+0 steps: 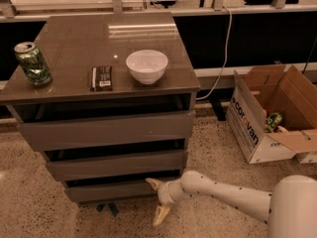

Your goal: Open bottom drawer

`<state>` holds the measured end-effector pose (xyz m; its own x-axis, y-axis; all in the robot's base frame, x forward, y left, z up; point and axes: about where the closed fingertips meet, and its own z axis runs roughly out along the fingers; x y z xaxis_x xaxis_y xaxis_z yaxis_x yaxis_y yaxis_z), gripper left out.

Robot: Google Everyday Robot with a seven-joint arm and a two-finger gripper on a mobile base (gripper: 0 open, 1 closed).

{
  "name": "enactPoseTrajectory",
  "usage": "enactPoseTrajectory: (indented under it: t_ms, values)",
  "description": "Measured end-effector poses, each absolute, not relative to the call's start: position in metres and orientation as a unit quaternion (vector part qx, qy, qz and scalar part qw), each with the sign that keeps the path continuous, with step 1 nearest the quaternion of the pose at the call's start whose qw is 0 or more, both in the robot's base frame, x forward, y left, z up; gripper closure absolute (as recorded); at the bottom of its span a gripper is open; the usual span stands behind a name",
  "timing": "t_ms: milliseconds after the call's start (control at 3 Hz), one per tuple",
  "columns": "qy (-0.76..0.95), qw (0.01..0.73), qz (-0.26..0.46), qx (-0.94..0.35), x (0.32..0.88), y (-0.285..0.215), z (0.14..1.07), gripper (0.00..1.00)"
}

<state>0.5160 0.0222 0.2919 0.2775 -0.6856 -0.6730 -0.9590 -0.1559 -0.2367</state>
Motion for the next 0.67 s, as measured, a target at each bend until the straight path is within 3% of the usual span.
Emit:
enactPoseTrajectory:
  t_ms: [667]
  values:
    - [0.572,0.316,0.213,-0.726,0.536,0.011,0.243,0.00]
